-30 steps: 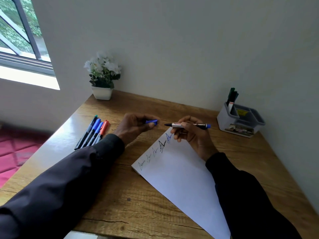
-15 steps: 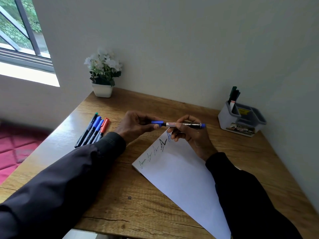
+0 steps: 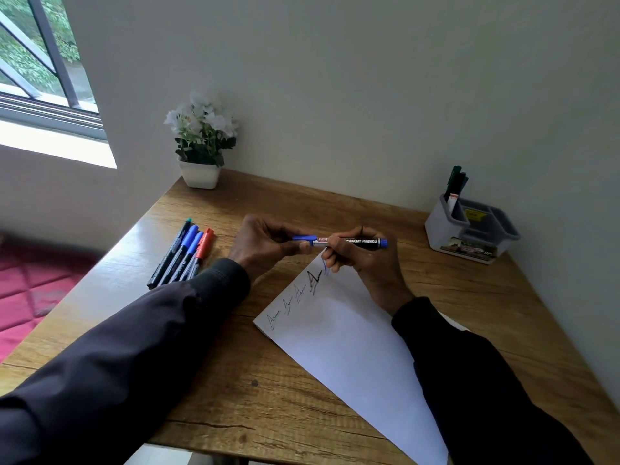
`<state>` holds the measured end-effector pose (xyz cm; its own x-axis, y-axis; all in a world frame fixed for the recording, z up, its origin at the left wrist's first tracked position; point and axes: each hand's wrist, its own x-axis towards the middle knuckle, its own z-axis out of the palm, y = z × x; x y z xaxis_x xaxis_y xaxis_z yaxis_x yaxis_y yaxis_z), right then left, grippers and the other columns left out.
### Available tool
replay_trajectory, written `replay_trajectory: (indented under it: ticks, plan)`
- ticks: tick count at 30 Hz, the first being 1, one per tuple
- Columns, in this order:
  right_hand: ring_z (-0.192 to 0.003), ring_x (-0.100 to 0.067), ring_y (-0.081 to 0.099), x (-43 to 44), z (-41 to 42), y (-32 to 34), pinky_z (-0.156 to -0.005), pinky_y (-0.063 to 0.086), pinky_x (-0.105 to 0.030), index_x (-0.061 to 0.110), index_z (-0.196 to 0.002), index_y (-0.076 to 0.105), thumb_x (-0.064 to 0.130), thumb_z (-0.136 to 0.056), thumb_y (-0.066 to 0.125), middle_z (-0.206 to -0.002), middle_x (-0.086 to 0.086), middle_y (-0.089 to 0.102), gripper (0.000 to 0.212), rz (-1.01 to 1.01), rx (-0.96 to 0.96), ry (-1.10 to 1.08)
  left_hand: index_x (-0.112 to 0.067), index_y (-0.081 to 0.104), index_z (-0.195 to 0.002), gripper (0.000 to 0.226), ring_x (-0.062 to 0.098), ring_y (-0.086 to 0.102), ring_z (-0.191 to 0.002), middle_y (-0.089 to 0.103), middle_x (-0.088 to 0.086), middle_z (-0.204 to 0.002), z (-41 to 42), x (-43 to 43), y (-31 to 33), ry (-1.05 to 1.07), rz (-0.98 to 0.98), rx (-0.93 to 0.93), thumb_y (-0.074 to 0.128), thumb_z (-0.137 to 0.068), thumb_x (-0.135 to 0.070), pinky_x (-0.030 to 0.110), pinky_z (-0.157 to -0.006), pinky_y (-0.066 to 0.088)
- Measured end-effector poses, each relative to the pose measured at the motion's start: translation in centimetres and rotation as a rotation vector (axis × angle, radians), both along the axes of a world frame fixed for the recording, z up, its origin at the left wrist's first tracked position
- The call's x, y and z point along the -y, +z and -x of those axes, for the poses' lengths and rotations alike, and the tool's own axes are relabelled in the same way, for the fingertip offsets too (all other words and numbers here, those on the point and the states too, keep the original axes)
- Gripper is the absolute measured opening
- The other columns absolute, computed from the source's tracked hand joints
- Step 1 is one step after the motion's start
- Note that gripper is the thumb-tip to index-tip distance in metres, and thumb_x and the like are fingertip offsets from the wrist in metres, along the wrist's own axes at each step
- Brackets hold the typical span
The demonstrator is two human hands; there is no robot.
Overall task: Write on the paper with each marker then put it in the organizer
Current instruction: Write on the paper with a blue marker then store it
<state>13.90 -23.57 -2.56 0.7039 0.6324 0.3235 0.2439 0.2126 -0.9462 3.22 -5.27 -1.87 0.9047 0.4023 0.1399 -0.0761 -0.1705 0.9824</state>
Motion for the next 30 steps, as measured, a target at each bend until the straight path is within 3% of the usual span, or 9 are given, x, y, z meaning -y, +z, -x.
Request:
replay_trajectory:
  ticks: [8,13,18,21,25,28,30]
  plan:
    - [-0.069,-0.033,0.072,-0.2,0.3,-0.1,-0.062,0.060,-0.032,-0.015,-0.099,0.065,-0.002,-0.095,0.067,-0.085,-0.030,0.072,0.014,0.000,-0.101,0.040,-0.011,0.077,-0.093,0.017,0.005,0.073,-0.079,0.076,-0.003,-0.089,0.4,0.1,0.1,0.046,-0.174,-0.023,0.080,-0.078,-0.004,0.014,-0.066,0.057]
    - [-0.070,-0.034,0.070,-0.4,0.5,0.1,-0.063,0.060,-0.033,-0.003,-0.093,0.070,0.000,-0.093,0.069,-0.087,-0.034,0.070,0.003,-0.031,-0.170,0.051,-0.015,0.077,-0.093,0.017,-0.001,0.070,-0.076,0.073,-0.009,-0.086,0.7,0.8,0.7,0.092,-0.167,-0.021,0.078,-0.079,-0.005,0.014,-0.066,0.056]
    - [-0.069,-0.033,0.069,-0.4,0.7,0.2,-0.062,0.059,-0.032,-0.001,-0.090,0.070,0.000,-0.094,0.068,-0.086,-0.033,0.069,0.004,-0.062,-0.218,0.064,-0.015,0.077,-0.094,0.016,0.009,0.072,-0.084,0.075,-0.004,-0.090,0.7,1.4,0.4,0.141,-0.208,-0.010,0.078,-0.080,-0.007,0.024,-0.075,0.059]
    - [-0.068,-0.030,0.069,-0.3,0.6,0.1,-0.062,0.059,-0.031,-0.002,-0.093,0.068,0.002,-0.094,0.069,-0.086,-0.031,0.069,0.004,-0.031,-0.237,0.087,-0.016,0.076,-0.092,0.017,0.007,0.073,-0.084,0.076,-0.004,-0.090,0.7,1.0,0.5,0.090,-0.222,-0.035,0.078,-0.080,-0.004,0.022,-0.074,0.060]
    - [-0.064,-0.025,0.068,-0.4,0.0,0.5,-0.058,0.057,-0.028,0.001,-0.097,0.071,0.012,-0.094,0.072,-0.083,-0.023,0.071,0.012,-0.022,-0.245,0.090,-0.014,0.077,-0.091,0.013,0.005,0.073,-0.081,0.078,-0.001,-0.087,0.1,0.9,1.1,0.039,0.001,-0.079,0.076,-0.082,-0.005,0.013,-0.064,0.055]
    - [-0.061,-0.025,0.067,0.2,-0.7,1.5,-0.053,0.055,-0.029,0.000,-0.101,0.072,0.025,-0.087,0.079,-0.082,-0.022,0.071,0.029,-0.073,-0.182,0.005,-0.007,0.077,-0.098,0.015,0.012,0.074,-0.087,0.078,0.005,-0.092,-0.1,1.0,1.2,0.022,0.144,-0.048,0.076,-0.083,-0.007,0.017,-0.069,0.056]
    - [-0.059,-0.025,0.066,0.9,-1.5,1.8,-0.051,0.055,-0.031,-0.003,-0.099,0.070,0.013,-0.090,0.077,-0.079,-0.019,0.072,0.020,-0.065,-0.041,-0.137,-0.003,0.076,-0.100,0.018,0.015,0.074,-0.088,0.078,0.008,-0.093,0.0,0.9,1.2,0.013,0.188,-0.029,0.076,-0.082,-0.006,0.020,-0.072,0.056]
